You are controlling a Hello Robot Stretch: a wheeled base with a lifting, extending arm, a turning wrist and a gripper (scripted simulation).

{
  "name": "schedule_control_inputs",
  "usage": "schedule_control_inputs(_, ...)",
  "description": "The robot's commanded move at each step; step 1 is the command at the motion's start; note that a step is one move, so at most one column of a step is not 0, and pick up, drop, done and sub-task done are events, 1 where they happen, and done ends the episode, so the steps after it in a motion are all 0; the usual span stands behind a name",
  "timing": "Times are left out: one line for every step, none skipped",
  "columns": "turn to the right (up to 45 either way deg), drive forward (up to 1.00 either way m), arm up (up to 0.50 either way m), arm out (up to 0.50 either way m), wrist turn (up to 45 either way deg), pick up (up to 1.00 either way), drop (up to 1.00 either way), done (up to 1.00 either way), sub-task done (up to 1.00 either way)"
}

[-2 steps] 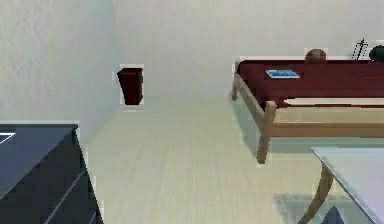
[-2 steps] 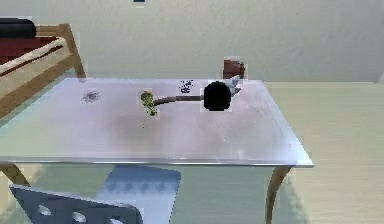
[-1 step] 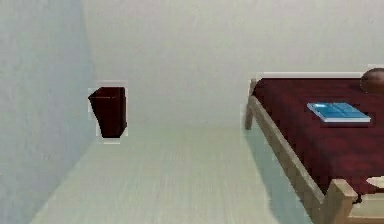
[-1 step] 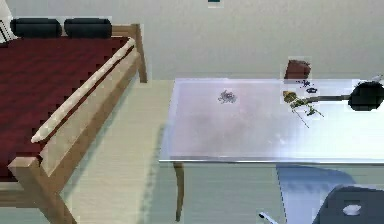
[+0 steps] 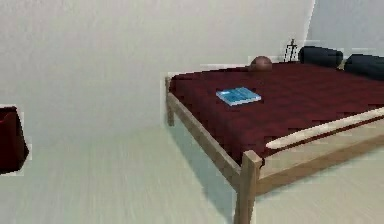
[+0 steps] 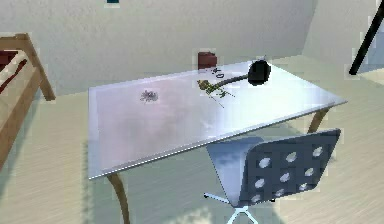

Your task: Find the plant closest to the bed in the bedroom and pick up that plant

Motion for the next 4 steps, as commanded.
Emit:
schedule_control_inputs(0.0, 0.05, 0.00, 0.00, 0.0, 0.00, 0.00, 0.00, 0.00)
schedule_control_inputs(-45.0, 0.00, 0.00, 0.00, 0.0, 0.00, 0.00, 0.00, 0.00)
schedule_control_inputs(-45.0, 0.00, 0.00, 0.00, 0.0, 0.00, 0.00, 0.00, 0.00)
schedule_control_inputs(-6.0, 0.00, 0.00, 0.00, 0.0, 0.00, 0.00, 0.00, 0.00)
